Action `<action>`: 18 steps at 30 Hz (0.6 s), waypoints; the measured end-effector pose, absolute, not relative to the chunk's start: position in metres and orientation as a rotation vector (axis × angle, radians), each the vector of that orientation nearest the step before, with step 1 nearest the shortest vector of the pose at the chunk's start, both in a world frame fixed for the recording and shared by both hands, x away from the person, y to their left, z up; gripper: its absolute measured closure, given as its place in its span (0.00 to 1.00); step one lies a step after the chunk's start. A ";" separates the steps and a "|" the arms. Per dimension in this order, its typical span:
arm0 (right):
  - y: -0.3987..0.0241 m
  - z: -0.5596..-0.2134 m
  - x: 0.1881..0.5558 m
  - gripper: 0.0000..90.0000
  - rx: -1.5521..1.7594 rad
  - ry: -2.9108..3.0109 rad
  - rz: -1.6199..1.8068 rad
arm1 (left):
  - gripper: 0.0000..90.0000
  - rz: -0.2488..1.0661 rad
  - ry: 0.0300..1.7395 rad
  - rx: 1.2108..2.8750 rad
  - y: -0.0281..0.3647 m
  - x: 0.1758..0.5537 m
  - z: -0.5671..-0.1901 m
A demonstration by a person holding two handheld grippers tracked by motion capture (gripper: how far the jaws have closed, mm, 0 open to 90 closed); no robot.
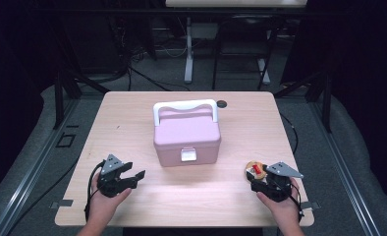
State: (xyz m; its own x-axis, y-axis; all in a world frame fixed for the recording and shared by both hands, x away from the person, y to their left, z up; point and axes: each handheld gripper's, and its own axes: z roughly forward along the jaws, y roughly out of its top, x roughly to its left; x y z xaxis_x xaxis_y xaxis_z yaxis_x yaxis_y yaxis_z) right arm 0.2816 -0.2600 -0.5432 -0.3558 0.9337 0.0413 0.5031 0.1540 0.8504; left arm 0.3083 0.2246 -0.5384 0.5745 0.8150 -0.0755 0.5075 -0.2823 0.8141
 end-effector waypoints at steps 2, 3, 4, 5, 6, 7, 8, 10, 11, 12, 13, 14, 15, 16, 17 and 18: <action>-0.261 -0.542 0.281 0.43 1.386 1.940 1.164 | 0.42 0.448 1.061 1.966 0.224 0.309 -0.542; -0.261 -0.540 0.280 0.43 1.379 1.918 1.177 | 0.43 0.435 1.062 1.967 0.224 0.309 -0.543; -0.260 -0.539 0.279 0.45 1.371 1.912 1.179 | 0.43 0.430 1.067 1.965 0.225 0.310 -0.543; -0.260 -0.538 0.278 0.46 1.364 1.909 1.193 | 0.43 0.435 1.076 1.949 0.225 0.310 -0.544; -0.259 -0.538 0.278 0.48 1.362 1.907 1.191 | 0.43 0.431 1.081 1.942 0.226 0.310 -0.544; -0.259 -0.539 0.279 0.48 1.366 1.909 1.198 | 0.43 0.423 1.082 1.946 0.227 0.310 -0.544; -0.259 -0.540 0.279 0.48 1.361 1.922 1.190 | 0.43 0.423 1.082 1.946 0.227 0.310 -0.544; -0.258 -0.542 0.280 0.46 1.359 1.926 1.175 | 0.43 0.419 1.092 1.928 0.229 0.312 -0.547; -0.258 -0.543 0.281 0.46 1.353 1.926 1.160 | 0.43 0.408 1.098 1.923 0.230 0.312 -0.546; -0.258 -0.543 0.281 0.46 1.350 1.923 1.154 | 0.43 0.403 1.107 1.914 0.230 0.312 -0.546; -0.259 -0.543 0.281 0.46 1.351 1.921 1.151 | 0.43 0.406 1.108 1.903 0.231 0.312 -0.547; -0.260 -0.543 0.281 0.46 1.356 1.928 1.150 | 0.43 0.401 1.111 1.898 0.231 0.312 -0.547; -0.261 -0.544 0.281 0.46 1.366 1.928 1.141 | 0.43 0.398 1.111 1.896 0.231 0.312 -0.547; -0.262 -0.544 0.282 0.46 1.373 1.926 1.137 | 0.44 0.387 1.108 1.901 0.232 0.312 -0.546; -0.264 -0.545 0.283 0.46 1.389 1.929 1.138 | 0.48 0.377 1.107 1.898 0.231 0.312 -0.546; -0.265 -0.546 0.284 0.46 1.401 1.934 1.136 | 0.51 0.365 1.105 1.892 0.231 0.312 -0.546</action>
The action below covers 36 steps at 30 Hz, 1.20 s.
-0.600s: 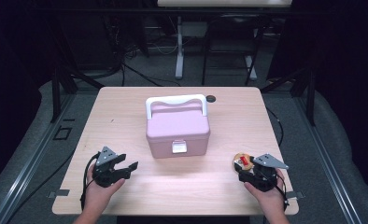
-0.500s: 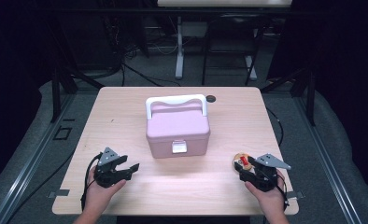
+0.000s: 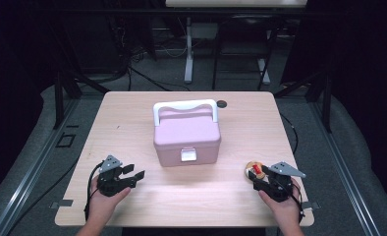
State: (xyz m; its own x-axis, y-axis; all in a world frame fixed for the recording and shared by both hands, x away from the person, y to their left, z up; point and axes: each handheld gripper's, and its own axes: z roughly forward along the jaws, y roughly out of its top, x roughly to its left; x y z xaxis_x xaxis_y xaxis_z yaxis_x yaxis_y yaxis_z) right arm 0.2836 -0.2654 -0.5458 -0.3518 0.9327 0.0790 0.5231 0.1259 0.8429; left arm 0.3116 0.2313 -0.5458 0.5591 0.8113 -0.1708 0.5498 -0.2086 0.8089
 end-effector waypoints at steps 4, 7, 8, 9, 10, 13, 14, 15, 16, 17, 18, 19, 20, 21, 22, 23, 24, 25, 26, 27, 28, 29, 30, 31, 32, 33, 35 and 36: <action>-0.268 -0.547 0.286 0.45 1.414 1.931 1.136 | 0.52 0.370 1.086 1.885 0.230 0.310 -0.545; -0.268 -0.548 0.289 0.46 1.415 1.936 1.127 | 0.52 0.379 1.084 1.897 0.231 0.311 -0.546; -0.268 -0.548 0.290 0.46 1.415 1.938 1.125 | 0.51 0.386 1.080 1.902 0.231 0.311 -0.547; -0.267 -0.547 0.291 0.45 1.420 1.939 1.119 | 0.51 0.392 1.079 1.898 0.232 0.311 -0.547; -0.267 -0.547 0.292 0.44 1.427 1.940 1.117 | 0.51 0.386 1.079 1.890 0.232 0.310 -0.547; -0.264 -0.542 0.297 0.42 1.436 1.957 1.092 | 0.51 0.384 1.080 1.891 0.234 0.309 -0.547; -0.263 -0.540 0.299 0.42 1.437 1.968 1.089 | 0.51 0.384 1.085 1.892 0.233 0.309 -0.547; -0.261 -0.537 0.303 0.42 1.441 1.989 1.085 | 0.51 0.382 1.091 1.893 0.233 0.308 -0.547; -0.260 -0.535 0.306 0.42 1.444 2.002 1.078 | 0.51 0.376 1.092 1.900 0.233 0.308 -0.546; -0.259 -0.533 0.310 0.41 1.446 2.006 1.070 | 0.51 0.380 1.093 1.897 0.233 0.309 -0.546; -0.257 -0.531 0.314 0.41 1.452 2.013 1.062 | 0.51 0.379 1.091 1.897 0.233 0.309 -0.546; -0.257 -0.531 0.317 0.40 1.455 2.022 1.050 | 0.51 0.380 1.085 1.902 0.233 0.309 -0.546; -0.257 -0.531 0.321 0.39 1.465 2.026 1.041 | 0.51 0.380 1.081 1.908 0.233 0.309 -0.546; -0.258 -0.532 0.325 0.38 1.483 2.035 1.037 | 0.51 0.376 1.083 1.906 0.233 0.310 -0.547; -0.258 -0.533 0.328 0.36 1.504 2.035 1.043 | 0.51 0.374 1.082 1.913 0.234 0.310 -0.547; -0.259 -0.534 0.332 0.35 1.533 2.042 1.028 | 0.51 0.380 1.086 1.907 0.235 0.310 -0.547; -0.259 -0.536 0.335 0.34 1.546 2.038 1.009 | 0.51 0.374 1.092 1.902 0.235 0.310 -0.547; -0.259 -0.537 0.336 0.33 1.546 2.025 0.993 | 0.51 0.375 1.096 1.899 0.236 0.310 -0.547; -0.260 -0.538 0.338 0.32 1.545 2.020 0.982 | 0.51 0.375 1.098 1.891 0.237 0.310 -0.547; -0.261 -0.540 0.340 0.31 1.544 2.023 0.969 | 0.51 0.376 1.104 1.889 0.238 0.310 -0.547; -0.262 -0.541 0.341 0.31 1.544 2.023 0.964 | 0.51 0.361 1.115 1.883 0.239 0.309 -0.547; -0.263 -0.543 0.341 0.30 1.541 2.019 0.954 | 0.50 0.349 1.114 1.884 0.240 0.309 -0.547; -0.263 -0.544 0.341 0.28 1.546 2.016 0.950 | 0.50 0.345 1.123 1.870 0.240 0.308 -0.547; -0.264 -0.545 0.342 0.27 1.548 2.018 0.945 | 0.49 0.335 1.124 1.870 0.241 0.308 -0.547; -0.265 -0.546 0.343 0.26 1.548 2.018 0.940 | 0.49 0.338 1.126 1.869 0.241 0.307 -0.547; -0.266 -0.547 0.345 0.26 1.542 2.014 0.933 | 0.49 0.339 1.127 1.870 0.240 0.306 -0.547; -0.268 -0.549 0.347 0.24 1.543 2.012 0.903 | 0.48 0.341 1.124 1.872 0.240 0.305 -0.547; -0.268 -0.550 0.348 0.24 1.542 2.012 0.903 | 0.48 0.342 1.123 1.876 0.240 0.304 -0.548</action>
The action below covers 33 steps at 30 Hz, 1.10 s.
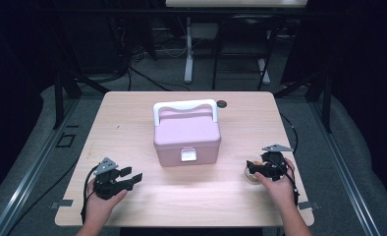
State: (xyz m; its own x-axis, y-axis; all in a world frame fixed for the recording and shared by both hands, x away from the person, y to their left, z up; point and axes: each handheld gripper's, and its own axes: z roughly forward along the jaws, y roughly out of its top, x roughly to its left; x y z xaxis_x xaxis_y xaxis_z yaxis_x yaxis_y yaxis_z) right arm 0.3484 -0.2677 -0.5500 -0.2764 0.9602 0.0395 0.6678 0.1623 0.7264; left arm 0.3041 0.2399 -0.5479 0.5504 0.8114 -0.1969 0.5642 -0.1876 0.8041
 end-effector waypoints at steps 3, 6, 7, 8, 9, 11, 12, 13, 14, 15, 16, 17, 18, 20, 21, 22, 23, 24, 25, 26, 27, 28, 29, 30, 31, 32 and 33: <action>-0.267 -0.554 0.353 0.23 1.552 2.034 0.906 | 0.48 0.345 1.123 1.886 0.241 0.302 -0.548; -0.262 -0.558 0.357 0.20 1.559 2.045 0.886 | 0.47 0.345 1.132 1.871 0.244 0.299 -0.547; -0.261 -0.558 0.358 0.19 1.554 2.050 0.870 | 0.47 0.345 1.128 1.871 0.245 0.298 -0.547; -0.259 -0.559 0.359 0.19 1.550 2.055 0.852 | 0.47 0.348 1.134 1.868 0.245 0.297 -0.547; -0.257 -0.560 0.360 0.19 1.548 2.058 0.840 | 0.47 0.347 1.137 1.869 0.246 0.296 -0.547; -0.255 -0.561 0.360 0.19 1.554 2.068 0.838 | 0.47 0.347 1.141 1.866 0.247 0.296 -0.547; -0.255 -0.562 0.360 0.19 1.556 2.066 0.838 | 0.47 0.348 1.143 1.867 0.247 0.295 -0.547; -0.255 -0.562 0.361 0.20 1.558 2.064 0.834 | 0.47 0.350 1.143 1.870 0.248 0.295 -0.547; -0.255 -0.562 0.361 0.21 1.565 2.062 0.828 | 0.47 0.348 1.142 1.872 0.248 0.295 -0.547; -0.255 -0.563 0.361 0.22 1.572 2.062 0.826 | 0.47 0.348 1.142 1.872 0.248 0.295 -0.547; -0.256 -0.563 0.361 0.24 1.576 2.060 0.828 | 0.47 0.350 1.144 1.871 0.248 0.295 -0.547; -0.257 -0.563 0.362 0.24 1.577 2.065 0.832 | 0.47 0.351 1.144 1.870 0.248 0.295 -0.548; -0.258 -0.563 0.362 0.25 1.585 2.061 0.838 | 0.47 0.350 1.146 1.871 0.248 0.295 -0.548; -0.259 -0.563 0.362 0.26 1.600 2.060 0.852 | 0.47 0.350 1.145 1.870 0.248 0.296 -0.548; -0.260 -0.563 0.362 0.27 1.603 2.062 0.859 | 0.47 0.350 1.145 1.869 0.248 0.296 -0.548; -0.259 -0.563 0.362 0.27 1.602 2.063 0.858 | 0.47 0.350 1.145 1.870 0.248 0.296 -0.548; -0.259 -0.563 0.362 0.27 1.603 2.066 0.857 | 0.47 0.350 1.146 1.871 0.248 0.296 -0.548; -0.258 -0.564 0.362 0.28 1.604 2.076 0.851 | 0.47 0.350 1.147 1.870 0.248 0.296 -0.548; -0.258 -0.565 0.362 0.28 1.604 2.080 0.850 | 0.47 0.350 1.146 1.869 0.248 0.296 -0.548; -0.257 -0.566 0.361 0.28 1.604 2.082 0.848 | 0.47 0.350 1.145 1.868 0.248 0.296 -0.548; -0.257 -0.566 0.361 0.28 1.606 2.085 0.844 | 0.47 0.348 1.143 1.867 0.247 0.297 -0.548; -0.257 -0.567 0.360 0.28 1.600 2.083 0.844 | 0.47 0.343 1.140 1.867 0.247 0.297 -0.548; -0.256 -0.566 0.359 0.28 1.607 2.083 0.840 | 0.47 0.345 1.140 1.865 0.246 0.298 -0.548; -0.256 -0.566 0.358 0.28 1.610 2.081 0.838 | 0.47 0.346 1.137 1.869 0.245 0.298 -0.548; -0.257 -0.566 0.357 0.28 1.612 2.082 0.839 | 0.47 0.342 1.134 1.869 0.244 0.299 -0.548; -0.257 -0.566 0.356 0.28 1.619 2.078 0.837 | 0.47 0.339 1.130 1.875 0.244 0.300 -0.548; -0.257 -0.566 0.355 0.28 1.619 2.079 0.840 | 0.47 0.342 1.129 1.876 0.243 0.300 -0.548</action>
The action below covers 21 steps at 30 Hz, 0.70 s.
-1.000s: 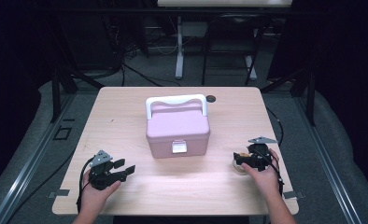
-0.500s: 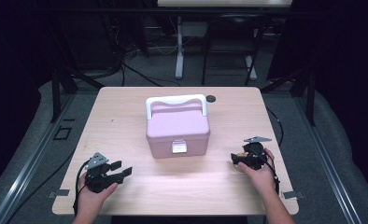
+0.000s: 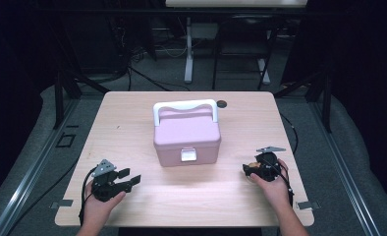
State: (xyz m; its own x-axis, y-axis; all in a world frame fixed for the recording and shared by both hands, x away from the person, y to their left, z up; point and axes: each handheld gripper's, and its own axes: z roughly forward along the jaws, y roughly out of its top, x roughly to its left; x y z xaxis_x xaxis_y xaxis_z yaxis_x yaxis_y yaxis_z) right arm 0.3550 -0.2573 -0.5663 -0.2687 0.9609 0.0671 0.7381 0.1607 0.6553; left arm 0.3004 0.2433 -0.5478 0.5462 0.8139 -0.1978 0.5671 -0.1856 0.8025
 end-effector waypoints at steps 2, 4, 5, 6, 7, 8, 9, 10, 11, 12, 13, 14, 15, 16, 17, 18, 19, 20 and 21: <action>-0.258 -0.566 0.352 0.28 1.619 2.081 0.839 | 0.47 0.340 1.122 1.871 0.242 0.302 -0.547; -0.258 -0.566 0.348 0.28 1.621 2.081 0.837 | 0.47 0.336 1.119 1.874 0.241 0.304 -0.547; -0.259 -0.566 0.346 0.28 1.622 2.082 0.840 | 0.47 0.331 1.114 1.873 0.240 0.306 -0.547; -0.260 -0.566 0.345 0.28 1.631 2.080 0.840 | 0.47 0.330 1.114 1.874 0.239 0.307 -0.547; -0.260 -0.566 0.343 0.28 1.631 2.078 0.840 | 0.47 0.324 1.109 1.875 0.237 0.308 -0.547; -0.261 -0.565 0.341 0.28 1.642 2.073 0.841 | 0.47 0.318 1.104 1.889 0.236 0.310 -0.546; -0.262 -0.566 0.339 0.28 1.639 2.072 0.842 | 0.47 0.321 1.099 1.884 0.233 0.311 -0.547; -0.263 -0.566 0.337 0.28 1.642 2.071 0.841 | 0.47 0.318 1.093 1.889 0.231 0.313 -0.547; -0.265 -0.566 0.335 0.28 1.638 2.072 0.839 | 0.47 0.310 1.082 1.895 0.230 0.314 -0.547; -0.265 -0.565 0.333 0.28 1.646 2.071 0.836 | 0.47 0.310 1.079 1.895 0.228 0.315 -0.547; -0.266 -0.565 0.332 0.28 1.650 2.069 0.834 | 0.47 0.310 1.078 1.899 0.227 0.316 -0.547; -0.267 -0.565 0.330 0.28 1.655 2.066 0.834 | 0.47 0.309 1.070 1.897 0.226 0.317 -0.547; -0.268 -0.565 0.329 0.28 1.656 2.065 0.836 | 0.47 0.306 1.068 1.900 0.225 0.317 -0.547; -0.269 -0.565 0.326 0.28 1.664 2.064 0.834 | 0.47 0.306 1.066 1.899 0.224 0.318 -0.547; -0.269 -0.565 0.325 0.28 1.668 2.061 0.832 | 0.47 0.306 1.066 1.899 0.224 0.318 -0.547; -0.269 -0.565 0.322 0.28 1.675 2.056 0.825 | 0.47 0.300 1.063 1.898 0.224 0.320 -0.546; -0.270 -0.565 0.320 0.28 1.676 2.059 0.824 | 0.47 0.300 1.062 1.897 0.223 0.320 -0.546; -0.270 -0.565 0.319 0.28 1.680 2.058 0.823 | 0.47 0.302 1.062 1.893 0.223 0.321 -0.546; -0.270 -0.565 0.318 0.28 1.681 2.060 0.823 | 0.47 0.301 1.061 1.897 0.222 0.322 -0.546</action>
State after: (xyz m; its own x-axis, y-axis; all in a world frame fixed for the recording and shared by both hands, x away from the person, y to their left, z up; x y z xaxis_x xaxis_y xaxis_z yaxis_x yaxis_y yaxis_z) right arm 0.3177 -0.2696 -0.5645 -0.2301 0.9694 0.0861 0.7620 0.1244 0.6355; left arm 0.3219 0.2221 -0.5463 0.6001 0.7732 -0.2048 0.5509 -0.2139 0.8067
